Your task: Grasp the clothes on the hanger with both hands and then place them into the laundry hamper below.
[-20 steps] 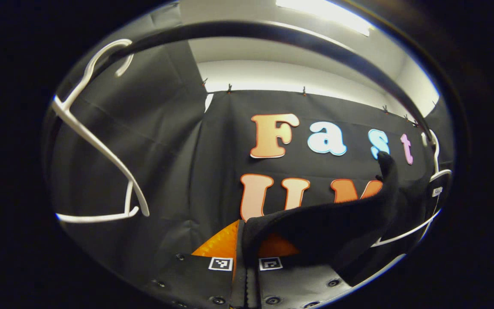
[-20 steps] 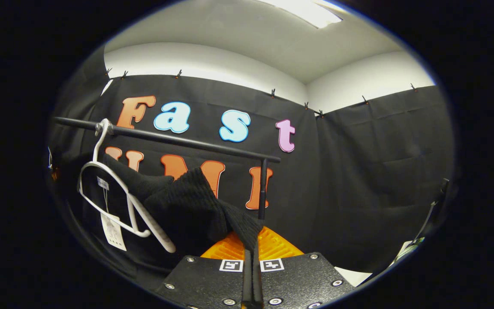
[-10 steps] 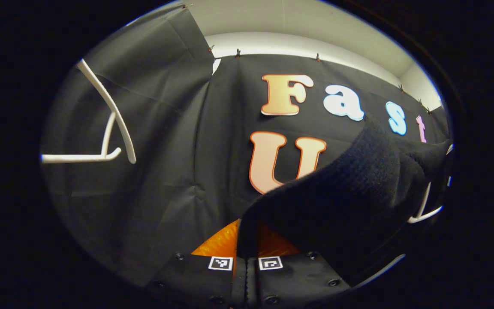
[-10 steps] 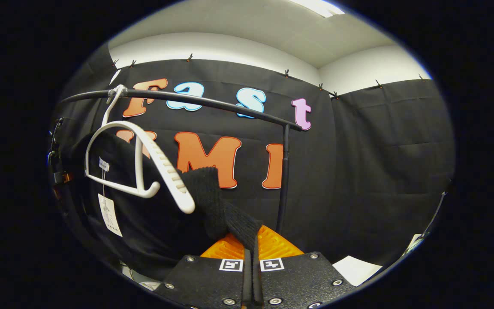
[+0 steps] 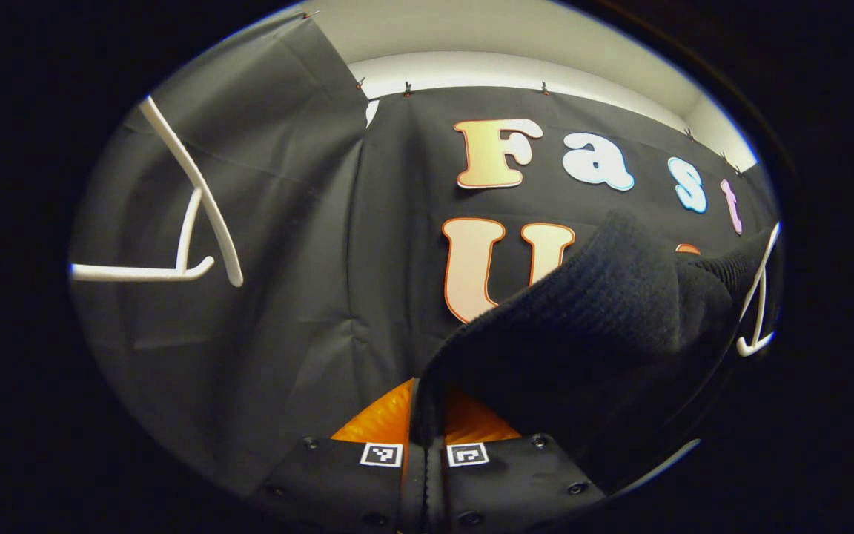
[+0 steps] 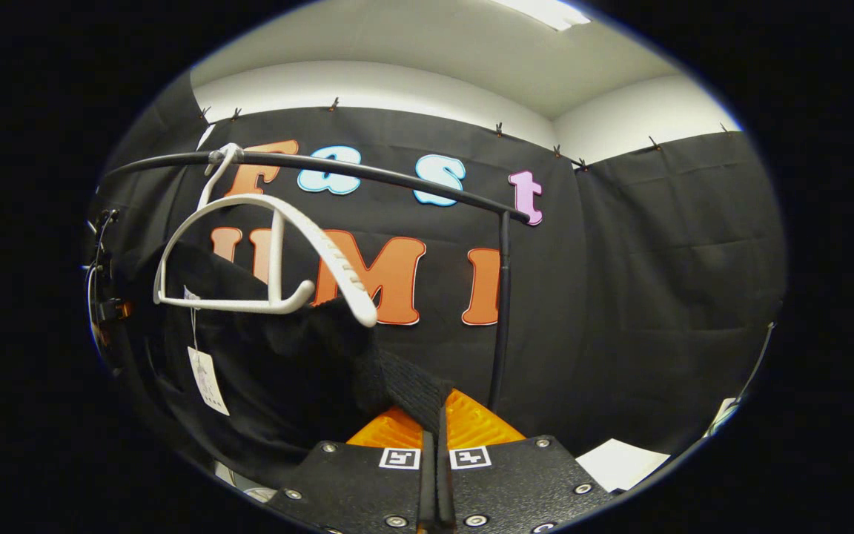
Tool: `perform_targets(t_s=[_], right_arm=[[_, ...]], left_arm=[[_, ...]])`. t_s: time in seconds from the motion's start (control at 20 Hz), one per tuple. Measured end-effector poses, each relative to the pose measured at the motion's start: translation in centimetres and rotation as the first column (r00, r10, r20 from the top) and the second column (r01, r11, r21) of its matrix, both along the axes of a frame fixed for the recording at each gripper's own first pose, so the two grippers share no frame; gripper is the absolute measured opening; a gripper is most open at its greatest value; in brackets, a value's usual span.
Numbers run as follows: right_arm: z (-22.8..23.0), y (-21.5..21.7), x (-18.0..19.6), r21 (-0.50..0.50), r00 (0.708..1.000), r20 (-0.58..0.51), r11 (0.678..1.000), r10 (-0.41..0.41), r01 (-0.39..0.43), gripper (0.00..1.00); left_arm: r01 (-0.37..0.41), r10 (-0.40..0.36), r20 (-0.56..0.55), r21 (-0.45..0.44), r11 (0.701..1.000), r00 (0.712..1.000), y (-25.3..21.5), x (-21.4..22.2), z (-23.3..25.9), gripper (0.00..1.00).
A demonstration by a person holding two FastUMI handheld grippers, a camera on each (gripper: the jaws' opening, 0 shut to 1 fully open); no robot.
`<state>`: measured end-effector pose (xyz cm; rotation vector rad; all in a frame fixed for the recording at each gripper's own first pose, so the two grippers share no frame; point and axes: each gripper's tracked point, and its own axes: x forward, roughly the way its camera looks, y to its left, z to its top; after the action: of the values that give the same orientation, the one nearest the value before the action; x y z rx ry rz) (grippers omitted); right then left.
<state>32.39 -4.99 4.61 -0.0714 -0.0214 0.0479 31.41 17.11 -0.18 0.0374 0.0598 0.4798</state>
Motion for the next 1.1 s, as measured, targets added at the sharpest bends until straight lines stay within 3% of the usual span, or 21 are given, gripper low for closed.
perform_targets(t_s=[0.4,0.6,0.8,1.1], right_arm=[[-2.3,2.7,-1.1,0.033,0.998,-0.033,0.998,0.061,-0.059,0.0],[-4.1,4.9,-3.1,-0.021,0.994,-0.048,0.995,0.098,-0.099,0.01],[-5.5,7.5,-5.0,-0.026,0.989,-0.068,0.99,0.134,-0.136,0.01],[-7.1,12.9,-7.8,0.021,0.971,-0.088,0.975,0.224,-0.223,0.01]], left_arm=[[0.013,-0.014,-0.049,-0.027,1.0,0.999,0.5,-2.1,-2.4,0.08],[0.038,-0.037,-0.063,0.023,0.999,0.997,-0.6,-4.4,-3.3,0.08],[0.095,-0.09,-0.09,0.055,0.994,0.992,-2.7,-7.1,-4.2,0.08],[0.2,-0.196,-0.147,0.013,0.98,0.97,-7.5,-9.6,-6.9,0.08]])
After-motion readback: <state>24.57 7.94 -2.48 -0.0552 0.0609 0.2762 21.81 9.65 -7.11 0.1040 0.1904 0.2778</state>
